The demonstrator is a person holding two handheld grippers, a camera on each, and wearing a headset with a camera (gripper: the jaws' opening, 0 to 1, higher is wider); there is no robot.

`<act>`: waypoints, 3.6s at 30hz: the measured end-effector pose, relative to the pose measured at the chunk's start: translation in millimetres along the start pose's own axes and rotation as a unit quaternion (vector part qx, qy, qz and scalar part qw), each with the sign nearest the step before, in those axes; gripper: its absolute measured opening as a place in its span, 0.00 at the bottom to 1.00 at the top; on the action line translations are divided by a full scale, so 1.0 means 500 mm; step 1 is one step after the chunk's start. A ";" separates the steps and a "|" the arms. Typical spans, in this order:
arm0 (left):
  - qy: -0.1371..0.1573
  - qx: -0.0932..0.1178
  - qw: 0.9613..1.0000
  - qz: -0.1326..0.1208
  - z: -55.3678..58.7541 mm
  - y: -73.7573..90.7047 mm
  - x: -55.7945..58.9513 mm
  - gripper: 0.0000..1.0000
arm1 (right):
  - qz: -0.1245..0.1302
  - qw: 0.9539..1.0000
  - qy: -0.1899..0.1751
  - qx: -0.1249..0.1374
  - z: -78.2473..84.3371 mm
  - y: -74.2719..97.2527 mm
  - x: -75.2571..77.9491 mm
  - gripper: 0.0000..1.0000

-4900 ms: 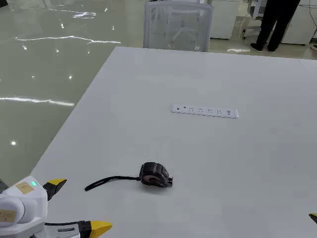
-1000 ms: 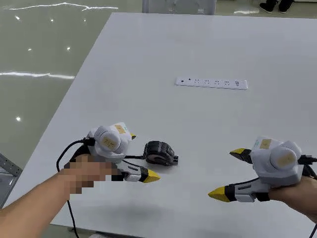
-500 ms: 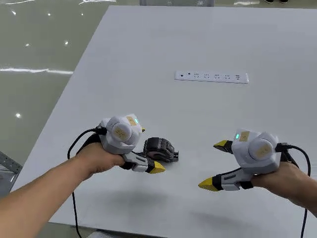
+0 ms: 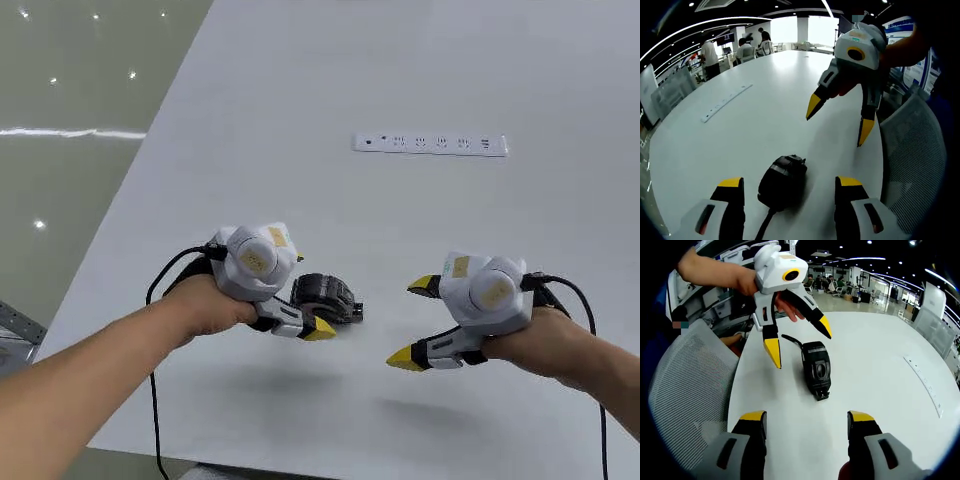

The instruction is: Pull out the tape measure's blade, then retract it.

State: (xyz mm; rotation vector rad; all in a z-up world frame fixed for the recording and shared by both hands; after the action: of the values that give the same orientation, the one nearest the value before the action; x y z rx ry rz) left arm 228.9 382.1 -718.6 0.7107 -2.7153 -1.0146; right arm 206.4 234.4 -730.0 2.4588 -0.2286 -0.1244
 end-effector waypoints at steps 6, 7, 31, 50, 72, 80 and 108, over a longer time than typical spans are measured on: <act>-0.022 -0.011 1.000 0.011 0.002 -0.015 -0.005 0.66 | -0.010 1.000 0.015 0.001 -0.002 -0.029 0.013 0.56; -0.026 -0.013 0.999 0.013 0.004 -0.018 -0.006 0.65 | -0.012 1.000 0.016 0.002 -0.002 -0.033 0.015 0.56; -0.073 -0.043 0.995 0.049 0.014 -0.053 -0.024 0.49 | -0.039 0.999 0.034 -0.008 0.027 -0.121 0.059 0.40; -0.123 -0.066 0.988 0.062 0.012 -0.056 -0.023 0.37 | -0.059 0.996 0.063 -0.001 0.026 -0.151 0.061 0.27; -0.153 -0.084 0.982 0.078 0.010 -0.058 -0.022 0.31 | -0.065 0.995 0.071 0.005 0.022 -0.161 0.063 0.14; -0.160 -0.086 0.980 0.084 0.010 -0.059 -0.023 0.30 | -0.066 0.995 0.076 0.004 0.022 -0.160 0.062 0.13; -0.164 -0.100 0.977 0.091 0.005 -0.064 -0.020 0.28 | -0.063 0.996 0.067 0.000 0.048 -0.131 0.072 0.11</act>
State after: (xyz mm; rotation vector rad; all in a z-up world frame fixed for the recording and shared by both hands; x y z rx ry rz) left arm 249.0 367.5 -741.0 0.2723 -2.8172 -1.4402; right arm 246.7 263.2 -791.0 2.4689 -0.0151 -0.0123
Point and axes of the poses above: the centre of the closed fingertips' face, and the gripper's own axes: y roughly backward along the fingers, x roughly to its right, z roughly out of its underside, the point moved 5 cm from there along y, roughly backward along the fingers, and after that the axes turned 7 degrees about x, right-handed, at the moved point
